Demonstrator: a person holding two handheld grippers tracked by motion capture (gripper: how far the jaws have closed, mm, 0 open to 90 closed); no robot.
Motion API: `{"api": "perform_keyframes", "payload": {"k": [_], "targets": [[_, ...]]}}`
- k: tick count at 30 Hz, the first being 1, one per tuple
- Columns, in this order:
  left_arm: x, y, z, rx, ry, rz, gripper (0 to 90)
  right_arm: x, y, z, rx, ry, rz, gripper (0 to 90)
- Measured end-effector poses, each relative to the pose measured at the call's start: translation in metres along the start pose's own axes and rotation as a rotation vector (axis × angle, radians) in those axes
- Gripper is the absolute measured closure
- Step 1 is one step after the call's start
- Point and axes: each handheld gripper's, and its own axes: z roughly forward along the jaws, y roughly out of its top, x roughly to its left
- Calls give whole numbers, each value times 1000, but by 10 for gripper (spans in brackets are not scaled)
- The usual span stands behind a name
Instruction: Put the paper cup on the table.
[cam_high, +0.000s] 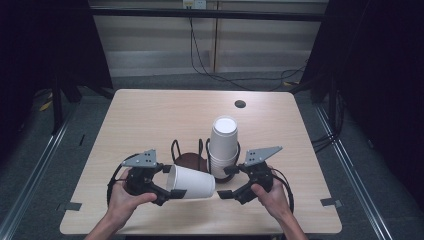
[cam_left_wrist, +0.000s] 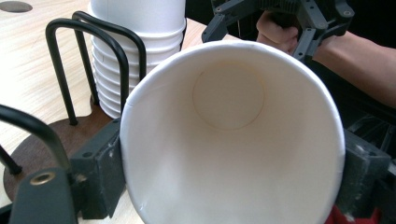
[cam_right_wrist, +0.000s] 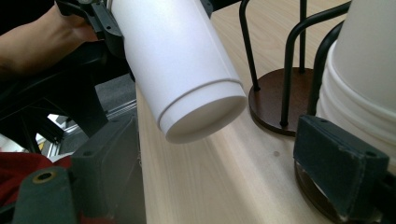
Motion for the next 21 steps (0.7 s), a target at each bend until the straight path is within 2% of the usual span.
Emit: {"api": "perform_keyframes", "payload": {"k": [5, 8, 12, 15, 16, 17, 21], "targets": [[0, -2, -7, 7, 20, -3, 143, 0, 0, -1, 10, -26, -2, 146], [2, -5, -10, 12, 35, -6, 143, -1, -1, -1, 4, -20, 4, 144], [4, -13, -15, 47, 50, -11, 142, -2, -2, -1, 3, -19, 6, 143], [7, -15, -24, 33, 54, -25, 143, -3, -3, -1, 11, -24, 11, 144], [8, -14, -28, 32, 70, -29, 143, -3, -3, -1, 11, -24, 11, 144], [9, -13, -31, 38, 87, -24, 143, -3, -3, -1, 12, -24, 12, 144], [11, -12, -42, 35, 93, -15, 142, -4, -4, 0, 19, -27, 16, 144]]}}
